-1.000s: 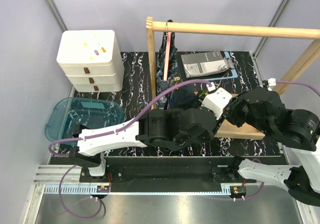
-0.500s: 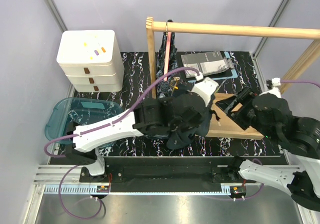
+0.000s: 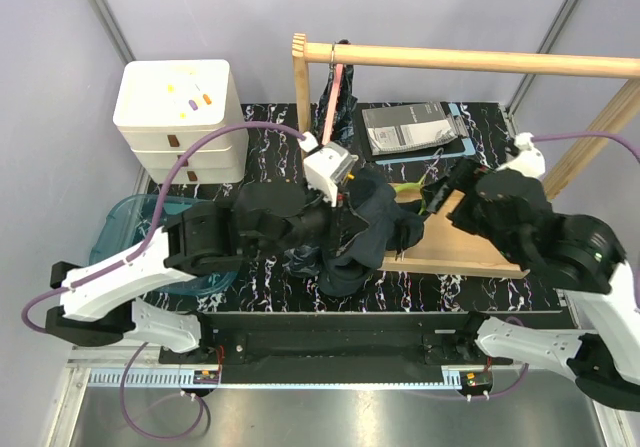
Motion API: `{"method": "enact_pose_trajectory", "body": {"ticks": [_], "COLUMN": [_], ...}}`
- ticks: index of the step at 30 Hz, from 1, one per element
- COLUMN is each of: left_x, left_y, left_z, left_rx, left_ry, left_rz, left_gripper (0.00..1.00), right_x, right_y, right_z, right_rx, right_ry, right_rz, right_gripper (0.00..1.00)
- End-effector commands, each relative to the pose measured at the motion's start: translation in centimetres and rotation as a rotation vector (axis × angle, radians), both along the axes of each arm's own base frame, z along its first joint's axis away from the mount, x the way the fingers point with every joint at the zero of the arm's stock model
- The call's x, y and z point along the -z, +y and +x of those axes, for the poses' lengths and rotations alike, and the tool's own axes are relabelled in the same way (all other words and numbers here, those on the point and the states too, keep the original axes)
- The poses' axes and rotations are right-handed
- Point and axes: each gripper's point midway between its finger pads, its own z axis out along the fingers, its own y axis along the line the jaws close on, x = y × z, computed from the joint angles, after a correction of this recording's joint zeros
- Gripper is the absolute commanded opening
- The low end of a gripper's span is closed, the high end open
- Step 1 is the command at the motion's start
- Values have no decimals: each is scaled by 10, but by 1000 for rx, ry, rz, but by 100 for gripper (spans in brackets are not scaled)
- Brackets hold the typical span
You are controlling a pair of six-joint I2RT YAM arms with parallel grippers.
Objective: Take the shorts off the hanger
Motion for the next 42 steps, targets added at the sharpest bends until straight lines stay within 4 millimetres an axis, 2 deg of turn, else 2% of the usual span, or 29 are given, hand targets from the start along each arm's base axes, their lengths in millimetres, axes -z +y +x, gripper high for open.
{"method": "enact_pose_trajectory", "body": {"ticks": [1,3,4,5,6,7,8,9,13,16,17,18,20,22,28,34,36,38,39,41,42], "left_x": [-43,-42,-48,-42,-41,-48,-45,-46,-56,-62,-63,-67,-67,-69,-72,-71,-73,-74,-73,-72,-65], "left_y": [4,7,12,12,13,17,18,18,30,37,38,42,44,47,50,50,48,46,45,44,43], "left_z": [-6,-6,-6,-4,-4,-5,-4,-4,-8,-12,-12,-13,-15,-18,-26,-29,-30,-31,-31,-32,-30], "left_rx": [15,6,-2,-14,-13,-16,-21,-17,-10,-3,0,2,11,20,58,78,91,107,110,115,107], "left_ry": [17,41,45,66,76,81,103,109,132,146,157,156,167,170,198,205,206,203,201,199,207], "left_rz": [-231,-255,-286,-290,-302,-337,-346,-359,-411,-446,-456,-474,-485,-502,-533,-533,-535,-528,-522,-506,-481], "left_gripper": [0,0,0,0,0,0,0,0,0,0,0,0,0,0,0,0,0,0,0,0,0], "right_x": [-11,-12,-12,-10,-9,-8,-5,-7,-8,-1,-3,5,8,18,9,1,5,12,14,15,15], "right_y": [18,21,23,30,28,28,36,34,35,46,52,56,54,54,54,74,77,71,68,63,62], "right_z": [23,31,35,35,46,51,52,60,66,67,61,63,61,61,57,53,55,61,63,66,67], "right_rx": [-36,-42,-50,-97,-83,-87,-133,-124,-138,-189,-233,-234,-222,-213,-248,-371,-380,-322,-294,-258,-251], "right_ry": [-76,-90,-93,-85,-93,-89,-71,-87,-119,-120,-126,-121,-129,-127,-205,-252,-251,-239,-236,-241,-242], "right_rz": [-24,-11,-5,17,29,46,71,82,86,135,173,202,231,241,239,273,276,282,285,283,279], "right_gripper": [93,93,93,91,91,91,90,90,89,86,86,85,79,69,63,59,54,49,37,28,20]}}
